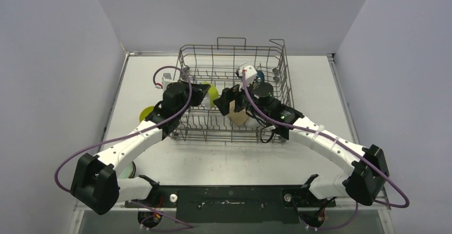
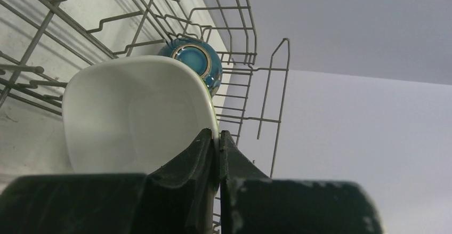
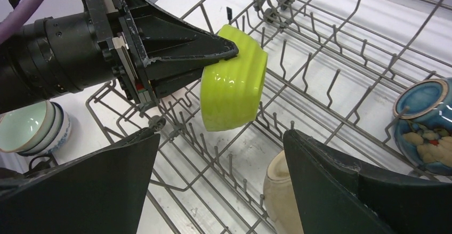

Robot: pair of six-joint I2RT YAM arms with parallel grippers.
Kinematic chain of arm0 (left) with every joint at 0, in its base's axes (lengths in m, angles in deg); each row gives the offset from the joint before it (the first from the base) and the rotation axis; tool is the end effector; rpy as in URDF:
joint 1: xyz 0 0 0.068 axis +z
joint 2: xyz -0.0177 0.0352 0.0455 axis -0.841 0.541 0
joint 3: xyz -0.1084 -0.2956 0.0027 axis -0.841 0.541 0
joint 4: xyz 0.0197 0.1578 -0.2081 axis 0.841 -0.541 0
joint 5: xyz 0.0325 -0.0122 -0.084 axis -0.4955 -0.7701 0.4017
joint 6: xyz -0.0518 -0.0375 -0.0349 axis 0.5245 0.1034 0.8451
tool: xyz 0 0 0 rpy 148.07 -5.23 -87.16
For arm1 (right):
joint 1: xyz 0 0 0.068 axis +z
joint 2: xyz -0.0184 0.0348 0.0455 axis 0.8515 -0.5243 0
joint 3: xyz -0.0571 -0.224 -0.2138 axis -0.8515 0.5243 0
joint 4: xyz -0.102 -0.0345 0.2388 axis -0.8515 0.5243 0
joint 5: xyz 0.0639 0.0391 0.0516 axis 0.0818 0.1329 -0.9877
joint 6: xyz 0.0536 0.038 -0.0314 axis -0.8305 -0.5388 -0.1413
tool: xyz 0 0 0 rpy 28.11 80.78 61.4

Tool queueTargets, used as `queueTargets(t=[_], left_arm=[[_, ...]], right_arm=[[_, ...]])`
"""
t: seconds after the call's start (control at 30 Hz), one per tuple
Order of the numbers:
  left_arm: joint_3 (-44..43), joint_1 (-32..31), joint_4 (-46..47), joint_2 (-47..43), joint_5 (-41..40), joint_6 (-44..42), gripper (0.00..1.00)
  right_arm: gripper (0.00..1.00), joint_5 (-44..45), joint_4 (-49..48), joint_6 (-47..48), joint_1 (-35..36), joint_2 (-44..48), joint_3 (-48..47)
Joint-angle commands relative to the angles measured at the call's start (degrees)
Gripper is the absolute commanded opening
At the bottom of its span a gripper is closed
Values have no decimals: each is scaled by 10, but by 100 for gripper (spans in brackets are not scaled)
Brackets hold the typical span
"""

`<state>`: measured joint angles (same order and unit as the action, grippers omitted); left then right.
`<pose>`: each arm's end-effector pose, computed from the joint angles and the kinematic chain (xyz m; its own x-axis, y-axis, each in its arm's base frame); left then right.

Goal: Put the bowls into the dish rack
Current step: Place the bowl in the dish rack.

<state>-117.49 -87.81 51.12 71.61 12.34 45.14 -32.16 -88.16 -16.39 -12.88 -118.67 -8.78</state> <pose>0.2662 -0.1446 0.3255 -0.3764 -0.9142 -0.1505 -0.2092 0.2421 -0.9474 0.2204 0.2347 0.3769 -0.3784 0.0272 -0.9252 -0.7123 0.6299 0.3098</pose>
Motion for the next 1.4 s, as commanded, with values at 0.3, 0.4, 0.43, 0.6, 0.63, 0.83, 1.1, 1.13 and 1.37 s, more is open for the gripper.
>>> queueTargets(t=[0.3, 0.4, 0.43, 0.6, 0.63, 0.83, 1.1, 1.13, 1.37], left_arm=[[-4, 47, 41, -44, 67, 52, 0], [9, 50, 66, -46, 96, 72, 0], [14, 50, 71, -48, 102, 78, 0], [30, 46, 74, -71, 103, 102, 0], [33, 45, 72, -77, 103, 104, 0], [50, 41, 64, -99, 103, 117, 0], [60, 35, 77, -98, 103, 124, 2], [62, 35, 78, -99, 103, 122, 5], [81, 34, 91, -113, 98, 78, 44]], right_arm=[[90, 11, -50, 38, 31, -102, -55], [90, 18, -67, 52, 36, -128, -59], [90, 29, -74, 55, 38, -134, -58], [90, 86, -104, 80, 53, -149, -56], [90, 96, -114, 83, 57, -149, -53], [97, 136, -144, 108, 73, -151, -53], [37, 177, -150, 130, 93, -150, -46], [32, 181, -149, 129, 93, -147, -43], [5, 226, -120, 109, 92, -126, -41]])
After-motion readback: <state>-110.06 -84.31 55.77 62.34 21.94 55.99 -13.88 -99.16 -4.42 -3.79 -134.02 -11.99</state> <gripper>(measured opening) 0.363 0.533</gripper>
